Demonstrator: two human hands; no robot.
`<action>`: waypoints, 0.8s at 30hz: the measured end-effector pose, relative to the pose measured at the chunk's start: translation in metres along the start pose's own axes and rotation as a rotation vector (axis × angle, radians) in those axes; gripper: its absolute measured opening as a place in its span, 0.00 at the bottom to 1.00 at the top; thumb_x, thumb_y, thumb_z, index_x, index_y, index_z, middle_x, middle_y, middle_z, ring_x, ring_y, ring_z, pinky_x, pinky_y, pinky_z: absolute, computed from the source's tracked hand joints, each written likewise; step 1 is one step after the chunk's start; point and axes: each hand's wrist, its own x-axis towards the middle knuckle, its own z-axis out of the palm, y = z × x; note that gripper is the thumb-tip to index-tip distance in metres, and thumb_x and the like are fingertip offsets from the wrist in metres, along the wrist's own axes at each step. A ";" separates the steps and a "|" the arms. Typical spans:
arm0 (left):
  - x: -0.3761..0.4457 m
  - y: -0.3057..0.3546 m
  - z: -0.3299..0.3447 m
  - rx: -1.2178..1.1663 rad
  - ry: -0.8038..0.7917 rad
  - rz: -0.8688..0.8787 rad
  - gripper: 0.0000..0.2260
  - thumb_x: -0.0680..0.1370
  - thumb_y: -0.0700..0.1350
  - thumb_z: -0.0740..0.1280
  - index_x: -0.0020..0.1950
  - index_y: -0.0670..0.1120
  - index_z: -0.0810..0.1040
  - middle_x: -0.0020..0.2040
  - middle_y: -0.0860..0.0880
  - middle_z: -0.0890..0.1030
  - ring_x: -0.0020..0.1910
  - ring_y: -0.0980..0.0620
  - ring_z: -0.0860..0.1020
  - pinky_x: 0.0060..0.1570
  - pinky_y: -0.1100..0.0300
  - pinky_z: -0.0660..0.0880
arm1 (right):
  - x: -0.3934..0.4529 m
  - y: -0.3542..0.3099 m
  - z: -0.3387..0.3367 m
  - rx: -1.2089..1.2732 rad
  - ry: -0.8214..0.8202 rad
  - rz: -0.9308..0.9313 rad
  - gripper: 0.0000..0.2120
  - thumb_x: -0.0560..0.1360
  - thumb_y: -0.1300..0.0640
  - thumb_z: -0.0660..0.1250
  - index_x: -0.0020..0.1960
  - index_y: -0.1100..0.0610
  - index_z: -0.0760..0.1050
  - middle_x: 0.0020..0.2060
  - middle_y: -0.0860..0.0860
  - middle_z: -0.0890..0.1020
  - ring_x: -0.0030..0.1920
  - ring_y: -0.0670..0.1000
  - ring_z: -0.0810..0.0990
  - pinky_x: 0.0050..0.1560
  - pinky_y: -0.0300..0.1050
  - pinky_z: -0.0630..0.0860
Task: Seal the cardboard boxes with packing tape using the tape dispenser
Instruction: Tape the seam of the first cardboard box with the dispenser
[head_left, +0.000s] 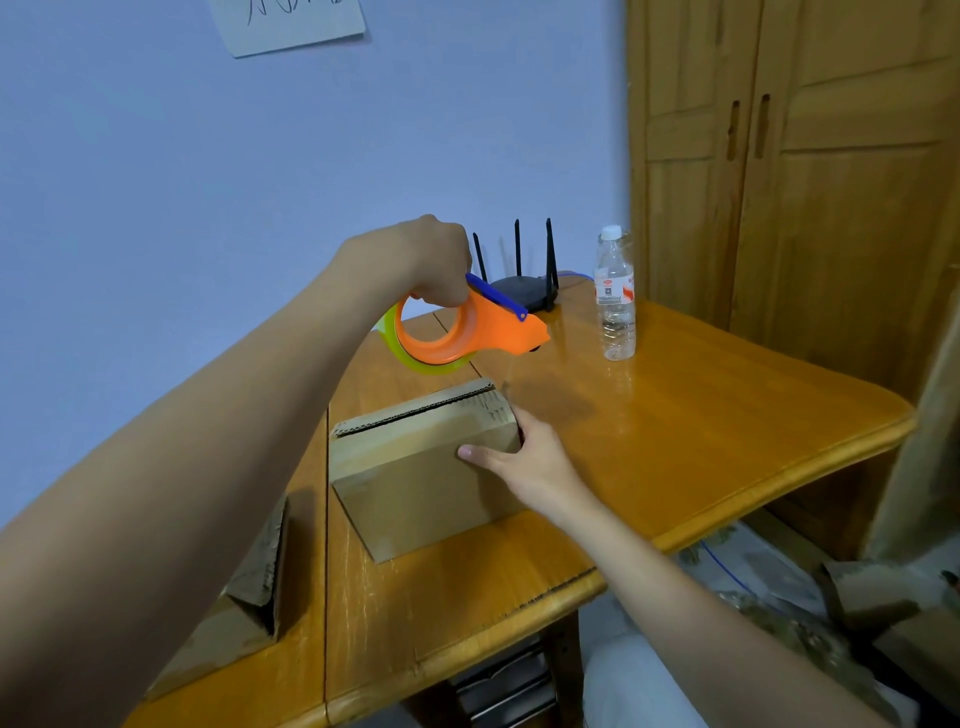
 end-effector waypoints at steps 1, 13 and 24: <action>0.000 -0.001 0.000 0.000 0.003 0.000 0.13 0.73 0.41 0.63 0.53 0.44 0.83 0.45 0.45 0.83 0.42 0.46 0.78 0.38 0.57 0.73 | 0.000 0.001 0.000 -0.004 0.001 -0.004 0.29 0.70 0.49 0.80 0.69 0.48 0.76 0.57 0.42 0.84 0.59 0.43 0.80 0.66 0.50 0.75; -0.004 -0.009 0.002 -0.006 0.008 -0.013 0.13 0.72 0.40 0.63 0.54 0.44 0.83 0.44 0.45 0.83 0.41 0.47 0.77 0.38 0.56 0.73 | -0.002 -0.002 -0.003 0.010 -0.022 -0.020 0.37 0.71 0.48 0.78 0.76 0.43 0.66 0.66 0.41 0.78 0.69 0.44 0.74 0.74 0.51 0.68; -0.007 -0.016 0.002 -0.019 0.020 -0.024 0.13 0.72 0.40 0.64 0.54 0.44 0.83 0.44 0.44 0.83 0.40 0.47 0.76 0.37 0.57 0.72 | 0.000 -0.006 -0.011 -0.002 -0.052 0.021 0.22 0.71 0.52 0.79 0.64 0.46 0.79 0.51 0.39 0.86 0.56 0.40 0.82 0.65 0.51 0.77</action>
